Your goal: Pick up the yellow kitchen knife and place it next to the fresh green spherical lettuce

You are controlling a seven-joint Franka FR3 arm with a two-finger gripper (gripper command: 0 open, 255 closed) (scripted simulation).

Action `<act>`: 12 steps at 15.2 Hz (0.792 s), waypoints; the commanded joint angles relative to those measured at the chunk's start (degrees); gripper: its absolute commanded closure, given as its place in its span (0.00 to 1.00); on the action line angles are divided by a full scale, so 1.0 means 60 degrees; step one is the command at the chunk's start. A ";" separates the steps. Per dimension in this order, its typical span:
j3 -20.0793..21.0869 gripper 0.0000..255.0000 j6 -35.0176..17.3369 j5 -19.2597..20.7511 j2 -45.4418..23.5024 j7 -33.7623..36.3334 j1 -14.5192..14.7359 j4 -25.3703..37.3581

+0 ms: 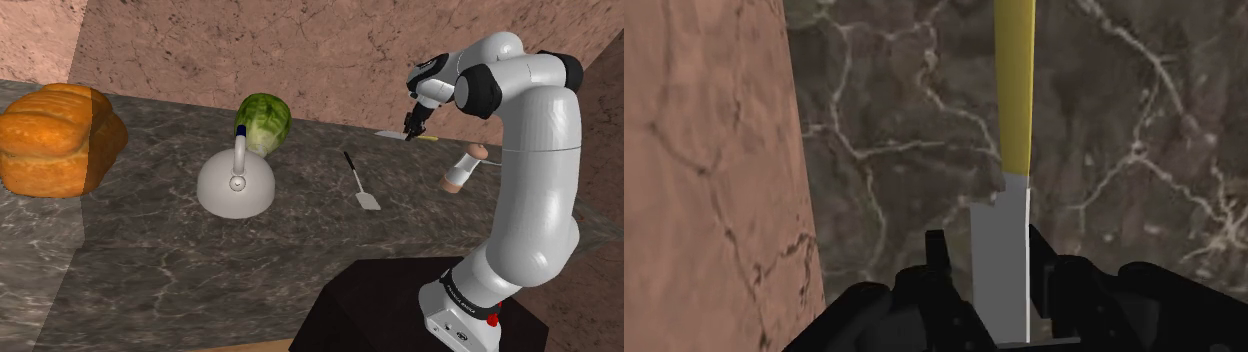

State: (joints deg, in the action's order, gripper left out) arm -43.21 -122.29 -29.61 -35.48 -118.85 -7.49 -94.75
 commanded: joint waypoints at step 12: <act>-0.0152 1.00 0.0359 0.0203 0.0236 0.0129 0.0079 0.0166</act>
State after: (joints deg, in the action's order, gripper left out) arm -43.82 -120.55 -28.78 -34.63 -118.27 -7.32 -93.66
